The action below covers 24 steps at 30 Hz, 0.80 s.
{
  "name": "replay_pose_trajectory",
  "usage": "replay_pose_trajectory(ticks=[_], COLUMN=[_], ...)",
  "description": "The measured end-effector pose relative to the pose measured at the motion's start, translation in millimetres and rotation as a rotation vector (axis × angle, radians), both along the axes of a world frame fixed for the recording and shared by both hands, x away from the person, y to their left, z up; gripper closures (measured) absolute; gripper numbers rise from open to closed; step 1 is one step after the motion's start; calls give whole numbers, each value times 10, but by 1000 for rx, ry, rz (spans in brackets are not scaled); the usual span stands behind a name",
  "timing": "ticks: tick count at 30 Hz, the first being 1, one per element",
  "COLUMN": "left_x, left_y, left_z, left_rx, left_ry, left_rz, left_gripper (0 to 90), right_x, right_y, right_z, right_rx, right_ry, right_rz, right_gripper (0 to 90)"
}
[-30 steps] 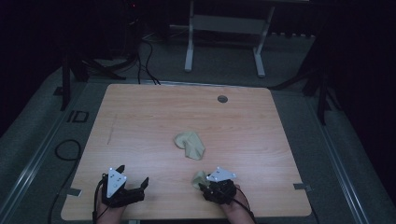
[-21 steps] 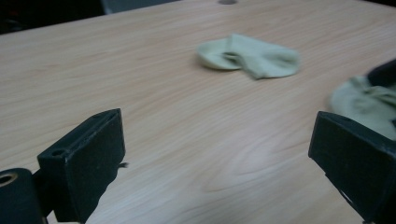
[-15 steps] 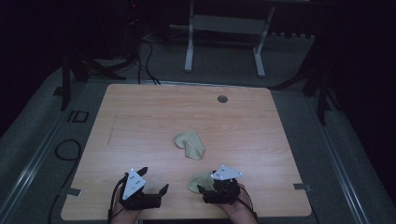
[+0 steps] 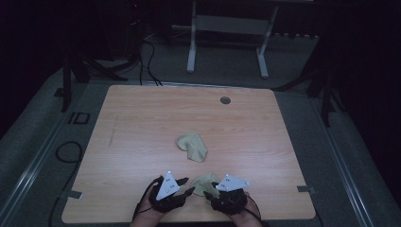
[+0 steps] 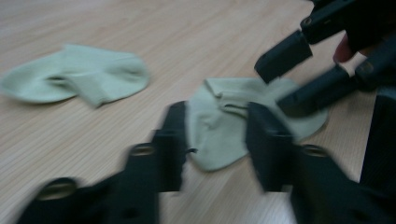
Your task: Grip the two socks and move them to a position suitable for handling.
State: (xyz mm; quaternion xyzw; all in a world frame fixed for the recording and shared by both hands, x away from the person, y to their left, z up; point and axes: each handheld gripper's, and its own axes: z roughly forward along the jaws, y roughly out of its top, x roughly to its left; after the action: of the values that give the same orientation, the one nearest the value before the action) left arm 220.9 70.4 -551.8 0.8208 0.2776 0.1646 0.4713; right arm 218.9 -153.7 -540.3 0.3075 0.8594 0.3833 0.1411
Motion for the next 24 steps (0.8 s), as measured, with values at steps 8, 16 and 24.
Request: replay_pose_trajectory(ticks=[8, 16, 24], left_x=[207, 265, 279], left_y=[-265, -230, -219], left_z=[-182, -216, -215], left_rx=[200, 196, 198], left_ry=[36, 74, 76], left_rz=[-38, -59, -74], left_gripper=[850, 869, 875], right_x=[-48, -68, -103], right_y=[20, 78, -41], right_z=[-182, -231, -27], right_rx=[-54, -134, -86], right_ry=[27, 14, -6], right_rz=[25, 77, 50], right_gripper=[535, 741, 850])
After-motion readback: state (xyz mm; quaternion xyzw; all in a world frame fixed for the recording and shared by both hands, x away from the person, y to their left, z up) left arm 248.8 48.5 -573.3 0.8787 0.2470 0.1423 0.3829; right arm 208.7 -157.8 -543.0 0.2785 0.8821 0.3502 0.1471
